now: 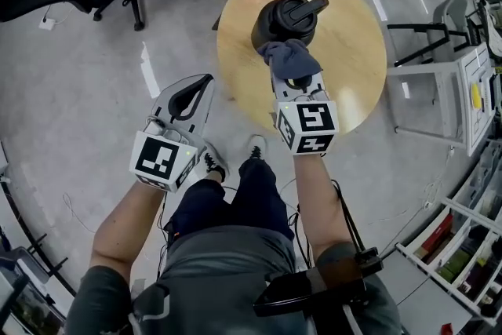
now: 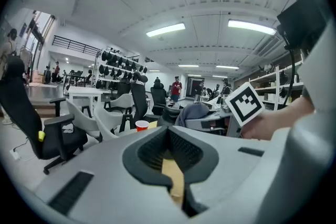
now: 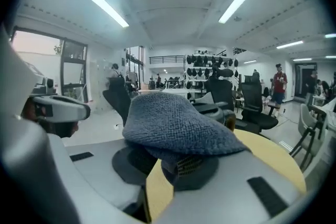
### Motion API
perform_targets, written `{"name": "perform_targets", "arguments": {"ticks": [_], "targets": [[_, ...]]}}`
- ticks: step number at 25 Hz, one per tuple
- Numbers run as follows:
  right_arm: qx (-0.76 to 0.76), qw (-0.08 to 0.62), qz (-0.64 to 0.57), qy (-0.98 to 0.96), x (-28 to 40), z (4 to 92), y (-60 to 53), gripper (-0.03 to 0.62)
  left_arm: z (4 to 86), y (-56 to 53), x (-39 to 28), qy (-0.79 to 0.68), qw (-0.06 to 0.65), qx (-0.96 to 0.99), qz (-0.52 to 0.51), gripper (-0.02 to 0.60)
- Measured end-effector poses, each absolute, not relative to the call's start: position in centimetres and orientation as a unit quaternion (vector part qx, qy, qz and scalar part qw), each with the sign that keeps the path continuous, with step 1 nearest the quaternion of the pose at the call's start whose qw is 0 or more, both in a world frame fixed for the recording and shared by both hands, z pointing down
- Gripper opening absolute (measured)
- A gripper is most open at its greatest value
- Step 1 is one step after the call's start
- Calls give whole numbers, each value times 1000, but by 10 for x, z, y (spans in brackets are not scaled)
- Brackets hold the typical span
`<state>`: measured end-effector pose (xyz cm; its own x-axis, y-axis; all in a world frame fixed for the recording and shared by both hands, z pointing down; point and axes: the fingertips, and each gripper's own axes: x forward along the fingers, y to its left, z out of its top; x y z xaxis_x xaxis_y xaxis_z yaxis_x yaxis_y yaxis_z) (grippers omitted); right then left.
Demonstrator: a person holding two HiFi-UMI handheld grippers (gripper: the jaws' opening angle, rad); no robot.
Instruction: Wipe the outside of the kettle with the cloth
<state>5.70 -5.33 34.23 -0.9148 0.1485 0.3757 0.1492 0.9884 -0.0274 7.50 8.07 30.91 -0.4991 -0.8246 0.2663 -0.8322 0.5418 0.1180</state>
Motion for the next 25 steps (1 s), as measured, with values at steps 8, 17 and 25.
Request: {"name": "perform_targets", "arguments": {"ticks": [8, 17, 25], "targets": [[-76, 182, -11, -980, 36, 363, -50, 83, 317, 81, 47, -863, 154, 482, 8, 8], [-83, 209, -29, -974, 36, 431, -36, 81, 350, 77, 50, -853, 176, 492, 1, 8], [-90, 279, -25, -956, 39, 505, -38, 81, 382, 85, 54, -853, 210, 478, 3, 8]]}}
